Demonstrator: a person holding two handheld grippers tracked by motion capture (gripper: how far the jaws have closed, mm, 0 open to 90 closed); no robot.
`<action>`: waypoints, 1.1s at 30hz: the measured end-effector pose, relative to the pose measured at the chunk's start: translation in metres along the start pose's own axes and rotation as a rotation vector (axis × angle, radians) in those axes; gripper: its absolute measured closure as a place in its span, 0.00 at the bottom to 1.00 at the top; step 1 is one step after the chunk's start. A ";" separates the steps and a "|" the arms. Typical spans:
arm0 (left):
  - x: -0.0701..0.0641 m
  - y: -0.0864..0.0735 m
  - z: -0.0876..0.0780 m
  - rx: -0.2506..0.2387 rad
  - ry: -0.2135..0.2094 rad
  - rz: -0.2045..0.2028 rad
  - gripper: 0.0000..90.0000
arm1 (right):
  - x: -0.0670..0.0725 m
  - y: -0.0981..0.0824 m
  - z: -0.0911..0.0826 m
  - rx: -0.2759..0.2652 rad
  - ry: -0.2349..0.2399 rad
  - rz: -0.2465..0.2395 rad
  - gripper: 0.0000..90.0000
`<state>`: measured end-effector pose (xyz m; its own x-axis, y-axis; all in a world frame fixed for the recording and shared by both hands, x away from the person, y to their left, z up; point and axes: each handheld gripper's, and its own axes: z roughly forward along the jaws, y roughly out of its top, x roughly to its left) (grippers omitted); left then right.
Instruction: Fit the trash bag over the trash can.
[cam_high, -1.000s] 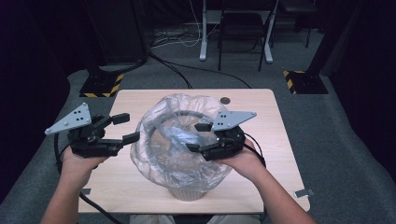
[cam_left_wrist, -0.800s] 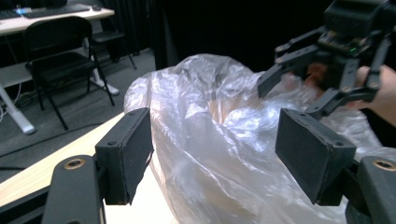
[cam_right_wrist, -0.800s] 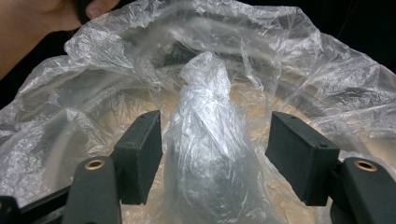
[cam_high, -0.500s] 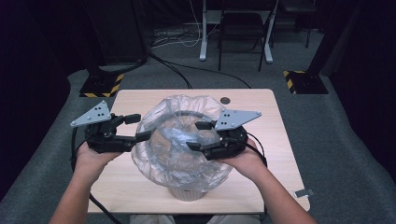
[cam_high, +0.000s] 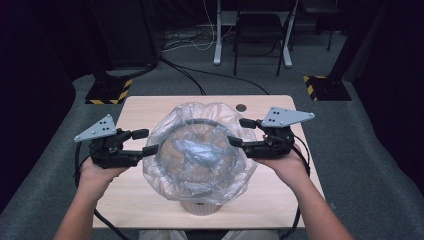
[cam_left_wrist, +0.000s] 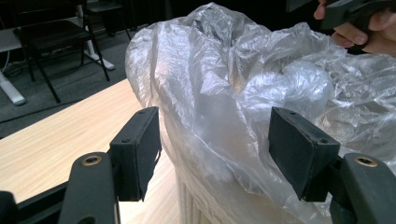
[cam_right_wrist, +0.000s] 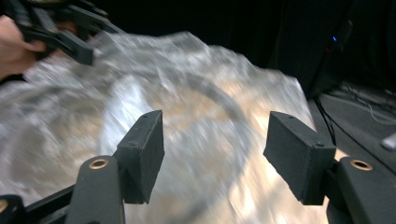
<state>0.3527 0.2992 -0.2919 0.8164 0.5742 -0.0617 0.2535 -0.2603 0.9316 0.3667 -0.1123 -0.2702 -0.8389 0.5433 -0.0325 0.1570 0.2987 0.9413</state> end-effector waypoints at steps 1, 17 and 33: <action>0.000 -0.001 0.000 0.002 0.000 0.000 0.38 | -0.002 -0.004 -0.001 0.007 -0.006 0.008 0.40; 0.001 -0.015 0.006 0.019 -0.013 -0.001 0.52 | -0.029 -0.041 -0.010 0.052 -0.073 0.086 0.41; -0.004 -0.021 -0.009 0.010 -0.034 0.032 0.81 | -0.032 -0.054 -0.005 0.058 0.069 0.132 0.95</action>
<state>0.3395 0.3091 -0.3079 0.8411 0.5391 -0.0444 0.2321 -0.2856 0.9298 0.3819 -0.1501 -0.3186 -0.8425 0.5261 0.1154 0.2966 0.2743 0.9147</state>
